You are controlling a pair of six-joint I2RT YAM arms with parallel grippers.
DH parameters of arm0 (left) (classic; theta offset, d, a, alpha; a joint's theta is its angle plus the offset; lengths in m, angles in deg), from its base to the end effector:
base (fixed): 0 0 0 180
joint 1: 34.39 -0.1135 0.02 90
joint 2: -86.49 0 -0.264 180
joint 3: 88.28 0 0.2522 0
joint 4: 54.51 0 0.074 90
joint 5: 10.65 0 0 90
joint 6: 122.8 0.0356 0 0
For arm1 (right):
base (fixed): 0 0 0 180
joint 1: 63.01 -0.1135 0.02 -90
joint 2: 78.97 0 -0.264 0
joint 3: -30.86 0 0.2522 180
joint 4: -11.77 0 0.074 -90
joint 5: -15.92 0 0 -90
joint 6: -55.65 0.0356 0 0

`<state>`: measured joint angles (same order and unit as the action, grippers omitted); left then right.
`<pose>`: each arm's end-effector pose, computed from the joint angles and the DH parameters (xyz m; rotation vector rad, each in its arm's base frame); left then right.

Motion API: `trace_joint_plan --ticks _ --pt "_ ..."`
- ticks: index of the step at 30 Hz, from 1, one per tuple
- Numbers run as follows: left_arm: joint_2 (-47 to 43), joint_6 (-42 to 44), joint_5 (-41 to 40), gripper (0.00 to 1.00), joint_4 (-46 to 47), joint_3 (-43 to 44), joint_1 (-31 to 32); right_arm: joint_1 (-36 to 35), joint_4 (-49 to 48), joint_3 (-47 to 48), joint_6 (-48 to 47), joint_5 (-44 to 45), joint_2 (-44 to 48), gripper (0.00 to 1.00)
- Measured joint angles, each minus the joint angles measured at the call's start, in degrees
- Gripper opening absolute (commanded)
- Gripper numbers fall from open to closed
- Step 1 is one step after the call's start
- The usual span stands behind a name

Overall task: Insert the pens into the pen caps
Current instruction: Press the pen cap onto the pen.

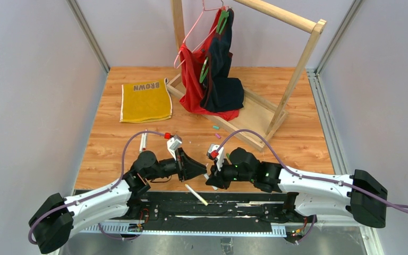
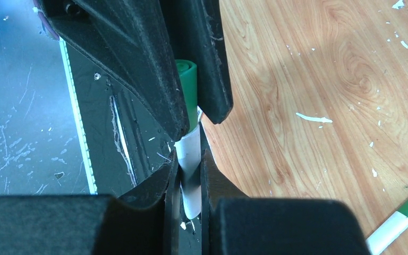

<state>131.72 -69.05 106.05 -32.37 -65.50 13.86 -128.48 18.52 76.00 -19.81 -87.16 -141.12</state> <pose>0.1032 -0.1397 0.2040 0.5927 1.6943 -1.4751 0.0912 0.2192 0.2294 -1.0699 1.8726 1.0908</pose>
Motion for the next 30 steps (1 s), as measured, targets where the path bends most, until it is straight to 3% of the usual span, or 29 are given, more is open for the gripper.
trace_joint_plan --ticks 30 --pt "4.9 2.6 -3.2 0.0 5.0 -1.3 4.0 0.3 2.8 0.2 -1.1 -0.1 -0.4 0.01"
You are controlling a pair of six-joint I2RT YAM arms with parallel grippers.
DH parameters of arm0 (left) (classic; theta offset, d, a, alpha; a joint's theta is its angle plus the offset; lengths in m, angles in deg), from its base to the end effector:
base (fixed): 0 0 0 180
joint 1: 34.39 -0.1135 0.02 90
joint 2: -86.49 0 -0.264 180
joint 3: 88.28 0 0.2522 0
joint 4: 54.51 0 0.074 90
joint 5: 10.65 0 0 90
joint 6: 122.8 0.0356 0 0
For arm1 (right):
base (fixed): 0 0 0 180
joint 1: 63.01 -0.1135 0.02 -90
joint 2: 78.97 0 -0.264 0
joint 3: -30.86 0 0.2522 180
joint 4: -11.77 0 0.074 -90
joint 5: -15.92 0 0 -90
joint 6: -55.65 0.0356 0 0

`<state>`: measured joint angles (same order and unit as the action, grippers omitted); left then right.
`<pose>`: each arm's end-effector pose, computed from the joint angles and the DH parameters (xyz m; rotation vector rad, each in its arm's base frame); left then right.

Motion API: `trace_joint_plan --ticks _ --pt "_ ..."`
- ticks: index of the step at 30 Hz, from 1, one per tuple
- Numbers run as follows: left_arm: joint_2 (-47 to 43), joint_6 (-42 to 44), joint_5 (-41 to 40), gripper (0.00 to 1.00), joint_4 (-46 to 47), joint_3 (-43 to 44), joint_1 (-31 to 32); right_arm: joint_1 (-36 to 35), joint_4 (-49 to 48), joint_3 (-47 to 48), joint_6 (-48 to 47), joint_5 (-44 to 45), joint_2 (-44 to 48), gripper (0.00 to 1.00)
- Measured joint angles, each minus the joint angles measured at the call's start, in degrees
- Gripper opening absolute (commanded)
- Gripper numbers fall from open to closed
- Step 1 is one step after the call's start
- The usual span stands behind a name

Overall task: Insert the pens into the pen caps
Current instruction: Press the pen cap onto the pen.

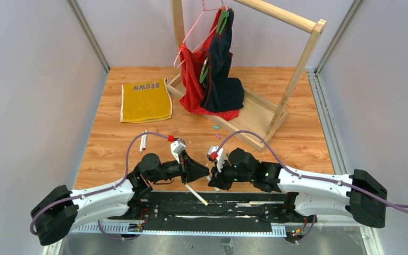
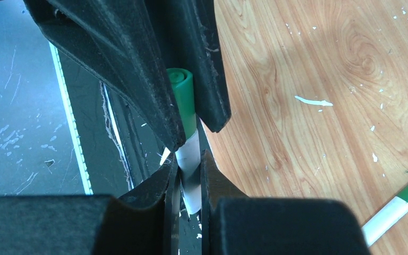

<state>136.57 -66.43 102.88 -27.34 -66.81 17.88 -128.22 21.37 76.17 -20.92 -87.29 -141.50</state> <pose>0.0981 -0.1500 0.1925 0.6423 1.6907 -1.4479 0.0916 0.2177 0.2240 -1.1025 1.9124 1.0553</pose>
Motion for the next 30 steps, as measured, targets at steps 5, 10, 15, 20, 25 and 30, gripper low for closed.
trace_joint_plan --ticks 5,10,15,20,25,30 --pt "0.1 0.3 -0.4 0.0 0.7 0.0 0.2 0.2 0.0 0.0 0.0 0.2 0.4 0.01" --pt "0.5 0.5 -0.9 0.0 1.9 -0.1 0.2 1.1 0.1 0.0 0.0 -0.4 1.4 0.01" --pt "2.0 1.1 -1.7 0.0 3.5 0.0 0.4 1.9 0.4 -0.2 0.0 -0.8 2.0 0.01" --pt "3.4 1.8 -1.8 0.0 3.8 0.2 1.0 2.0 1.6 -0.3 0.0 -0.9 2.0 0.01" --pt "3.8 1.9 -1.9 0.0 4.0 0.3 1.3 2.5 2.1 -0.3 -0.1 -1.8 2.3 0.01" --pt "5.2 2.3 -2.1 0.0 4.4 1.0 2.0 2.5 3.0 -0.3 -0.4 -1.8 2.8 0.01"
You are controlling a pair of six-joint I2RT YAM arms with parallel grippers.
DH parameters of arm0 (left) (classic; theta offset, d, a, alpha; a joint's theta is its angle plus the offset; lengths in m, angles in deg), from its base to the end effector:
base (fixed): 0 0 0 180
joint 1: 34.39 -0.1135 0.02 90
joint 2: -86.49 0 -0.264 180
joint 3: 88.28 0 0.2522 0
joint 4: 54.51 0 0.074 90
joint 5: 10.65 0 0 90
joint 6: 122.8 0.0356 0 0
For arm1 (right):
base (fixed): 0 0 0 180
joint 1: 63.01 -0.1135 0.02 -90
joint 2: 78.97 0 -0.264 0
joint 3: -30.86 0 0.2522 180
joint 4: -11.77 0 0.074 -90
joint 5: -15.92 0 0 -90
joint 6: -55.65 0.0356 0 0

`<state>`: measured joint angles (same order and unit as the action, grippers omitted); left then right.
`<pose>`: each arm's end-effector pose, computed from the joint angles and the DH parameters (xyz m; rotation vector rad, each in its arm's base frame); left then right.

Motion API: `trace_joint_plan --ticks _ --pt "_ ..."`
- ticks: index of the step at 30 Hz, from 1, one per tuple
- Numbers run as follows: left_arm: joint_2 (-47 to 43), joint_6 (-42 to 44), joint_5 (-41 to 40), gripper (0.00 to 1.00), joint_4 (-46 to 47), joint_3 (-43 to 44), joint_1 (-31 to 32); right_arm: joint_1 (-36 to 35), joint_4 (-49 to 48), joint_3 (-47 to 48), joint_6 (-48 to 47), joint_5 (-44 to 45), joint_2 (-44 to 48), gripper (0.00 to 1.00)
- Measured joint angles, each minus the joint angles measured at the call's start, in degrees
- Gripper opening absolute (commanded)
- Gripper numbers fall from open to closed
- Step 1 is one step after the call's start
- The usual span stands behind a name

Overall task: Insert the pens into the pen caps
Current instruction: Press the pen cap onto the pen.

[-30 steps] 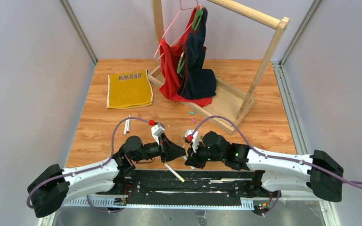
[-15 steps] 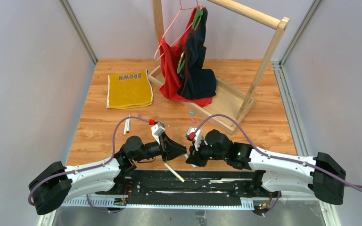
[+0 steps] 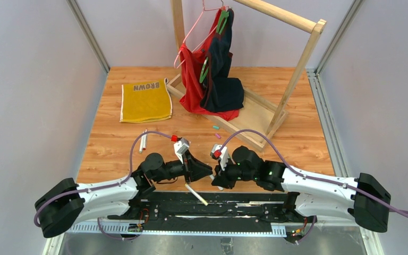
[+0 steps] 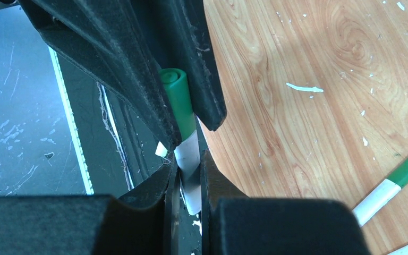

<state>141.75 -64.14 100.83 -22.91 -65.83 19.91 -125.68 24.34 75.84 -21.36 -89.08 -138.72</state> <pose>0.0995 -0.1608 0.1915 0.6724 1.6642 -1.4199 0.0961 0.2060 0.2275 -1.0869 1.9273 1.0528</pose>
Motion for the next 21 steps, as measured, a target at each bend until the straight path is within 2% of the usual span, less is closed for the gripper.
trace_joint_plan --ticks 21 --pt "1.9 0.0 -0.5 0.0 -0.2 0.7 1.6 1.4 2.1 0.0 -2.6 -2.0 -0.1 0.01"
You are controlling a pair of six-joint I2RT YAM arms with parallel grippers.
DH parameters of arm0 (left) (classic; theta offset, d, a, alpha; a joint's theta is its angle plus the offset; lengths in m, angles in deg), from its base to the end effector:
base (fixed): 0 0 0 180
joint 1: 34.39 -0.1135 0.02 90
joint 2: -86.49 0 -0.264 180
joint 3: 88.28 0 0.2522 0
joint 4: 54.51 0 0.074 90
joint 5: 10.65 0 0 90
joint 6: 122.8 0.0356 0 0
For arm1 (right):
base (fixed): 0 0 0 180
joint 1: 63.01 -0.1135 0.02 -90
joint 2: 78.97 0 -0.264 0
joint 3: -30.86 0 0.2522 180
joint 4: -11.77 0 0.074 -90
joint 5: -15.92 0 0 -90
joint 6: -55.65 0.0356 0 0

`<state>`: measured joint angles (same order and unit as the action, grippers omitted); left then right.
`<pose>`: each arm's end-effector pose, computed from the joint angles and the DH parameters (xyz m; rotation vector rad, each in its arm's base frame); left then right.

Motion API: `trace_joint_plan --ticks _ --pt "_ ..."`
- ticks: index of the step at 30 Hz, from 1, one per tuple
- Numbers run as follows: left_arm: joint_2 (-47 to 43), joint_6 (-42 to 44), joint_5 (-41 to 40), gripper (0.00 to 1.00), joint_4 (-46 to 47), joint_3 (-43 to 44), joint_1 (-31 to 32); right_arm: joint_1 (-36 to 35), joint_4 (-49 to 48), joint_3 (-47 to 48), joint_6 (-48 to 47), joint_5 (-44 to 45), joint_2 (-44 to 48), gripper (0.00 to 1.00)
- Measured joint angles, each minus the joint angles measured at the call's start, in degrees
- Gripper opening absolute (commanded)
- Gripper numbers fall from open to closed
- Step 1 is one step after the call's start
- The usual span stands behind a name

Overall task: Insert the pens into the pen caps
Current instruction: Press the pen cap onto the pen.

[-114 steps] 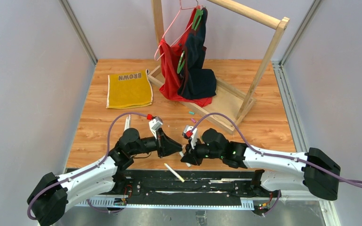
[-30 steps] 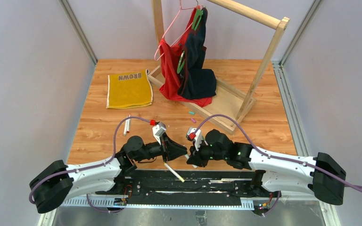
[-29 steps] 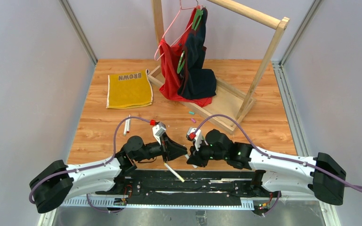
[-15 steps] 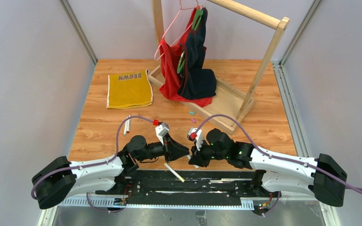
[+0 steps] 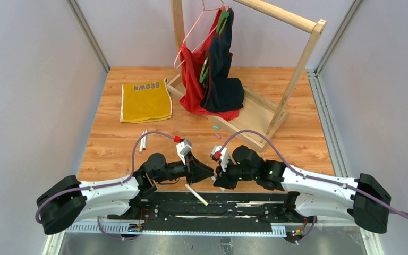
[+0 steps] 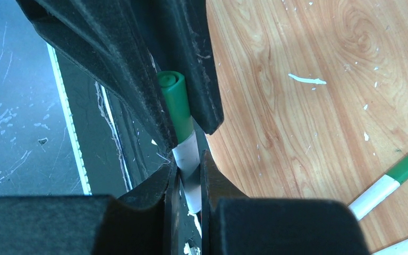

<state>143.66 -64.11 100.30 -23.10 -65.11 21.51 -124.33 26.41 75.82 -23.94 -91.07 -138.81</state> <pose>0.0977 -0.1670 0.1895 0.6930 1.6883 -1.4253 0.0989 0.2025 0.2238 -1.1368 1.9353 1.0343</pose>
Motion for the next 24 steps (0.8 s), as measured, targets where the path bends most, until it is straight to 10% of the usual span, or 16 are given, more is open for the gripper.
trace_joint_plan --ticks 24 --pt "3.0 0.1 -1.0 0.0 -0.7 0.8 2.5 0.9 3.5 0.0 -2.8 -2.5 -0.9 0.01"
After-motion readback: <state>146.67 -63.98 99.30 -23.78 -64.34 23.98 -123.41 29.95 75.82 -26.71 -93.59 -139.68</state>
